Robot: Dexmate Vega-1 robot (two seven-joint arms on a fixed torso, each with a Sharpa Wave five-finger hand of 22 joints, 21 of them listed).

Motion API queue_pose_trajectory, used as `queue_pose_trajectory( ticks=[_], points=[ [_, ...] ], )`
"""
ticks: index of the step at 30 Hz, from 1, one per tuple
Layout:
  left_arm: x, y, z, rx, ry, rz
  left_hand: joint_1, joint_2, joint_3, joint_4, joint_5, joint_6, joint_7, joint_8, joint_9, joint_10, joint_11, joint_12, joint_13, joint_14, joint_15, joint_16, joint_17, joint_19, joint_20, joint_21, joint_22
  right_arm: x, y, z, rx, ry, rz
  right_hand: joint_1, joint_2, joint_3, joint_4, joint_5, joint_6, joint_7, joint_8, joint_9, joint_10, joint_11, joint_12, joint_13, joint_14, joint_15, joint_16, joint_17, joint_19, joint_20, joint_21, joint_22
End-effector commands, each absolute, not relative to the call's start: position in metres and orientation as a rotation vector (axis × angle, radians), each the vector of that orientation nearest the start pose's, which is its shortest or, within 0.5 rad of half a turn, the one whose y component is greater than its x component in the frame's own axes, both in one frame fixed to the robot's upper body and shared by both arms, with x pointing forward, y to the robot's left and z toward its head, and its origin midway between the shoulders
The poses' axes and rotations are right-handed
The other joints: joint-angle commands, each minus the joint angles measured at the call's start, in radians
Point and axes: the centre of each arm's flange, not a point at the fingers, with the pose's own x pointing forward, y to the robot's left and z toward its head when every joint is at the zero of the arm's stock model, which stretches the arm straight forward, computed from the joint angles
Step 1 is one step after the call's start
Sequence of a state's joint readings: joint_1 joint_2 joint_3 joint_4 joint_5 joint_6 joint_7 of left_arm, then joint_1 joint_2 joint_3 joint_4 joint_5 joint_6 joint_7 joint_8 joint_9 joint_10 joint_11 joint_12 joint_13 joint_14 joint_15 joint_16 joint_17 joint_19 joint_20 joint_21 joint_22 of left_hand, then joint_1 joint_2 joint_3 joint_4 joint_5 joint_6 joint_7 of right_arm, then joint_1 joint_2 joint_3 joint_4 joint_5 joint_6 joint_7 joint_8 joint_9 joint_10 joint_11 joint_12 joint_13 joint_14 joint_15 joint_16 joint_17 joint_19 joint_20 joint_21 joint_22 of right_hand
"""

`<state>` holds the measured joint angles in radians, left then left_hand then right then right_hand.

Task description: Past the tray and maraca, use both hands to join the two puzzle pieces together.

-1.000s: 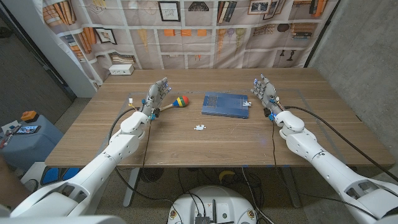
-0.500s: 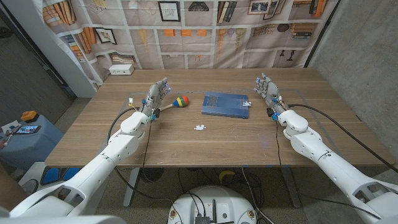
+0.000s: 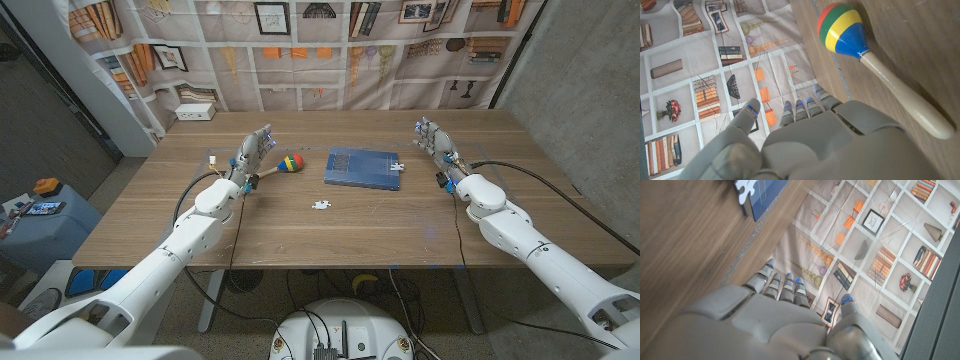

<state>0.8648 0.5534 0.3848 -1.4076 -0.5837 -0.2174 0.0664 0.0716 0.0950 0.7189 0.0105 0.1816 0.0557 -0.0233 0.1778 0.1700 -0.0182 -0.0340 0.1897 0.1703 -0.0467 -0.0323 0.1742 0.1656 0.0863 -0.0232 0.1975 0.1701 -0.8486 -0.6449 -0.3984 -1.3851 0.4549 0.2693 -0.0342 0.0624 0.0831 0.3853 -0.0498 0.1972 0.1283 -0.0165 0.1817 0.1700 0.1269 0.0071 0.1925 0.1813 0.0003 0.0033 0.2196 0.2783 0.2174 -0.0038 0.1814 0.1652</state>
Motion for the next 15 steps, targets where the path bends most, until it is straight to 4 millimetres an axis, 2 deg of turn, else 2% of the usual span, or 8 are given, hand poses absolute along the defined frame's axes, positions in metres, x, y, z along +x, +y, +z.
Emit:
queue_pose_trajectory(
  ticks=[1, 7, 11, 15],
  points=[
    [0.632, 0.285, -0.022, 0.038, -0.571, -0.152, 0.003, 0.073, -0.003, -0.004, 0.002, -0.003, -0.009, 0.002, 0.004, 0.003, -0.010, 0.003, 0.005, -0.001, -0.005, 0.004, 0.002, 0.002, -0.001, -0.003, 0.002, 0.623, -0.317, -0.002, -0.435, -0.628, 0.133, 0.016, -0.003, 0.004, -0.008, 0.004, -0.001, -0.006, 0.002, 0.005, 0.006, -0.005, 0.001, 0.003, -0.003, -0.005, -0.001, -0.001, -0.008, -0.006, -0.003, 0.002],
    [0.631, 0.288, -0.021, -0.013, -0.599, -0.159, 0.003, 0.071, -0.004, -0.005, 0.002, -0.002, -0.010, 0.003, 0.004, 0.007, -0.014, 0.004, 0.004, 0.002, -0.008, 0.005, 0.002, 0.001, 0.000, -0.003, 0.002, 0.617, -0.318, 0.002, -0.560, -0.641, 0.103, 0.025, -0.005, 0.005, -0.018, 0.003, -0.009, -0.002, 0.000, 0.005, -0.005, -0.004, -0.004, 0.003, -0.014, -0.003, -0.007, -0.007, -0.017, -0.006, -0.004, 0.002],
    [0.629, 0.290, -0.020, -0.020, -0.598, -0.162, 0.001, 0.070, -0.003, -0.005, 0.002, 0.003, -0.008, 0.005, 0.004, 0.013, -0.017, 0.006, 0.004, 0.008, -0.009, 0.006, 0.002, 0.003, 0.001, -0.003, 0.002, 0.613, -0.317, 0.005, -0.668, -0.628, 0.086, 0.037, -0.010, 0.008, -0.033, 0.001, -0.026, -0.026, -0.004, 0.006, -0.014, -0.007, -0.006, 0.003, -0.025, -0.007, -0.014, -0.014, -0.029, -0.009, -0.005, 0.001],
    [0.627, 0.293, -0.021, -0.025, -0.593, -0.154, 0.001, 0.069, -0.002, -0.007, 0.003, 0.011, -0.004, 0.007, 0.004, 0.016, -0.015, 0.006, 0.004, 0.012, -0.007, 0.007, 0.002, 0.006, 0.002, -0.002, 0.002, 0.611, -0.318, 0.006, -0.726, -0.619, 0.080, 0.052, -0.018, 0.011, -0.050, 0.000, -0.037, -0.033, -0.003, 0.007, -0.026, -0.007, -0.009, 0.004, -0.032, -0.005, -0.017, -0.020, -0.041, -0.007, -0.006, 0.001]
  ],
)
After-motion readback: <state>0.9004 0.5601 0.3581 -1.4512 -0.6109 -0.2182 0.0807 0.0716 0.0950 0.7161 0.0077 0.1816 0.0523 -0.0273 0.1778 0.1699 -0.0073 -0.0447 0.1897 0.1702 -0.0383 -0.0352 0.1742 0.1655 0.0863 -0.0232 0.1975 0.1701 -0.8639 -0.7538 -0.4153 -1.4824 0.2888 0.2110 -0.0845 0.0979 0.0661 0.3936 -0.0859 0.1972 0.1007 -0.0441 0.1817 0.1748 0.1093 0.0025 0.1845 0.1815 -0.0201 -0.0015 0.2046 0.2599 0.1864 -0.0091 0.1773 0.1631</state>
